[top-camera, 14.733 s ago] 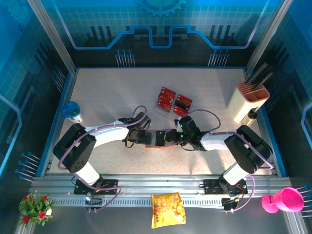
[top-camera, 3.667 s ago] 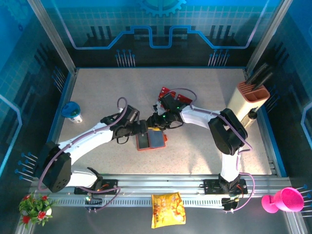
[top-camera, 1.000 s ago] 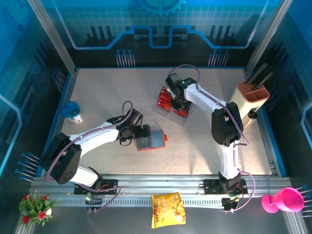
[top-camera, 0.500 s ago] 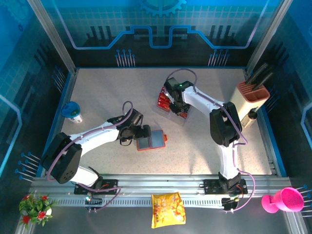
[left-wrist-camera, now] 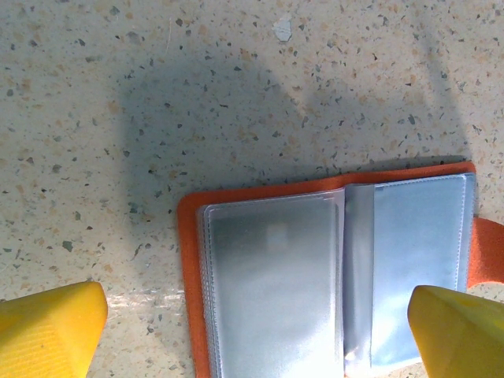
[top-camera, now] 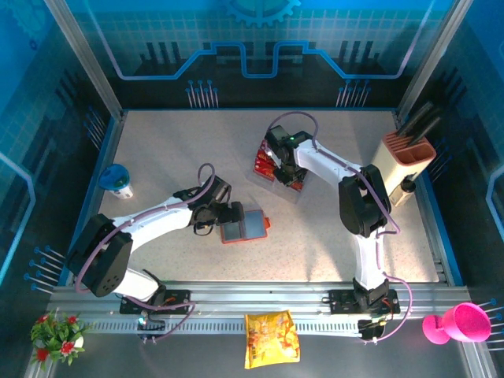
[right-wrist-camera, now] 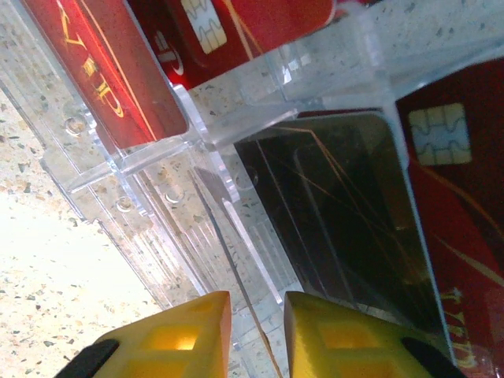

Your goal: Put the credit cards into the card holder

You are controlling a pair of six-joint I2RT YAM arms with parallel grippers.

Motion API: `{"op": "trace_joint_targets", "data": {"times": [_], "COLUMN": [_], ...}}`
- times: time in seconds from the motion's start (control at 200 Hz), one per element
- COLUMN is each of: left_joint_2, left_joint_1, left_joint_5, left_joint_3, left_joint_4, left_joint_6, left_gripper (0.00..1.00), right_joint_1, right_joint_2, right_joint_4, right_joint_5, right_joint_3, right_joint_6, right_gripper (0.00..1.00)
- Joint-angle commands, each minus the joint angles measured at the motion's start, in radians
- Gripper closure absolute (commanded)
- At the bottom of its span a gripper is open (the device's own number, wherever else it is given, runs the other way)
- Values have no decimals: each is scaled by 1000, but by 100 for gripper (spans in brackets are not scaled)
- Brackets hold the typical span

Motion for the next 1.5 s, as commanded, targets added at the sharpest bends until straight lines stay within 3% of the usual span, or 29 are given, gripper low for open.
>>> {"op": "trace_joint_targets", "data": {"times": [0.0, 0.25, 0.72, 1.001, 1.091, 1.246, 1.491], "left_joint_2": [9, 15, 27, 25, 36, 42, 26], "left_joint_1": [-8, -8, -6, -6, -7, -7, -13], "left_joint_5": [-6, -4, -4, -15, -14, -34, -78], "left_joint_3": [19, 25, 47, 97, 101, 83, 31], "left_joint_4": [-14, -10, -22, -62, -72, -88, -116], "left_joint_6": [10, 10, 29, 76, 85, 90, 76], "left_gripper": [1, 1, 1, 1, 1, 1, 1], "right_joint_1": [7, 6, 9, 54, 66, 64, 64], "right_joint_2": [-36, -46, -88, -189, -232, -337, -465], "right_joint_4": [-21, -22, -25, -62, -55, 93, 625], "right_joint_5": [-1, -9, -38, -65, -130, -349, -682], "right_joint_3": [35, 38, 54, 91, 77, -69, -483], "right_joint_6": [-17, -20, -80, -56, 5, 195, 581], "right_gripper": [76, 77, 100, 100, 100, 100, 100]}}
